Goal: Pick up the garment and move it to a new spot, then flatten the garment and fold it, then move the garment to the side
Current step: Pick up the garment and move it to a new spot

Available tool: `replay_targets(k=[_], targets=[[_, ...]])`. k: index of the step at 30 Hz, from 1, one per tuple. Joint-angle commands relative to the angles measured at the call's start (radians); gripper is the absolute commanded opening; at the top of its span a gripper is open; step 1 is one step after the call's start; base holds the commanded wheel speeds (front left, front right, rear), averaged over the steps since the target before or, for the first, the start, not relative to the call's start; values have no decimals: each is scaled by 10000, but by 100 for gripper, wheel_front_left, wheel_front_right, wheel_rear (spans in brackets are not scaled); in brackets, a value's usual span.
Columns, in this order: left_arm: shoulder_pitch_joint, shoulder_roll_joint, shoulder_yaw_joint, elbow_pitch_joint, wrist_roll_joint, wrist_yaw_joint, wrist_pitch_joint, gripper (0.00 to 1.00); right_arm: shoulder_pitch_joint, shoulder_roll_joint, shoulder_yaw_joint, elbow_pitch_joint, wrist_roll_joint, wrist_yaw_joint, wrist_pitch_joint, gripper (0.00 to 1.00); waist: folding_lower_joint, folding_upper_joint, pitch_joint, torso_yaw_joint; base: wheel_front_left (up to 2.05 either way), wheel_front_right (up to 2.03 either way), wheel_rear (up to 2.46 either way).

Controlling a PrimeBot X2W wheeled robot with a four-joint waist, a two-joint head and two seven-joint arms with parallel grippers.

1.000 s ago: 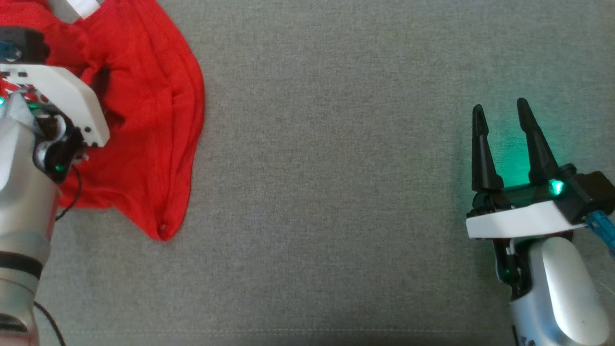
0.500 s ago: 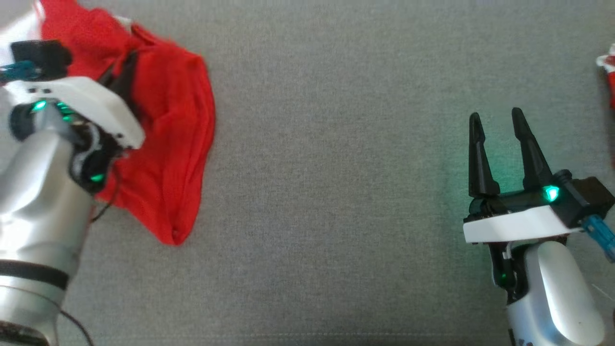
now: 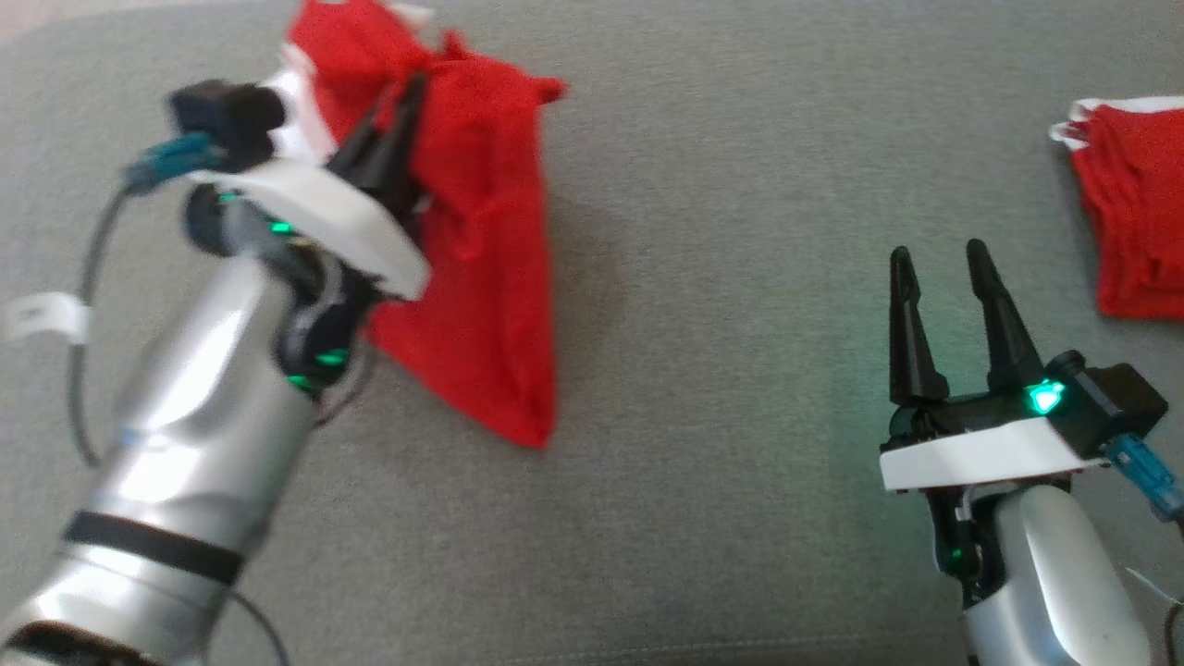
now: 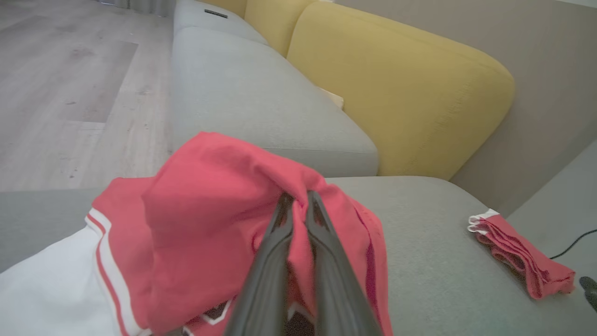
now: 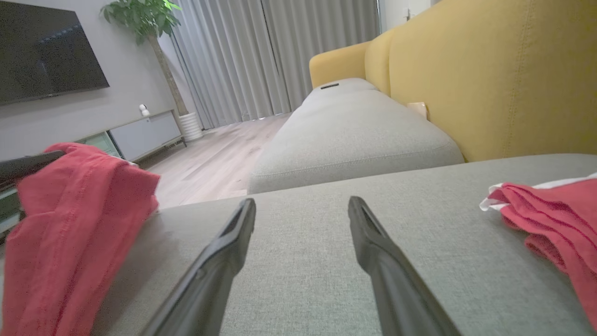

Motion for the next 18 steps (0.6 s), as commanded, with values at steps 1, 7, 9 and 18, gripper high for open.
replay_targets(k=[1,7,9,18], targets=[[-451,218,282,-352,67,48,-95,0,-87,-18,249,-261,53,-9,-100,100,0,0,-44,-141,0,0,0],[-717,-907,-138,-677,375,842,-138,0,-242,-18,391,-301,388,-9,-114,100,0,0,39,-877,0,0,0],[-912,-1265,-278,-546,547,1102,-229,0,-300,-18,452,-343,485,-9,-115,100,0,0,100,-1185,0,0,0],[-1980,-1926,-550,1370,1044,2002,-917,100,-478,-18,807,-502,850,-9,-117,100,0,0,269,-2341,0,0,0]])
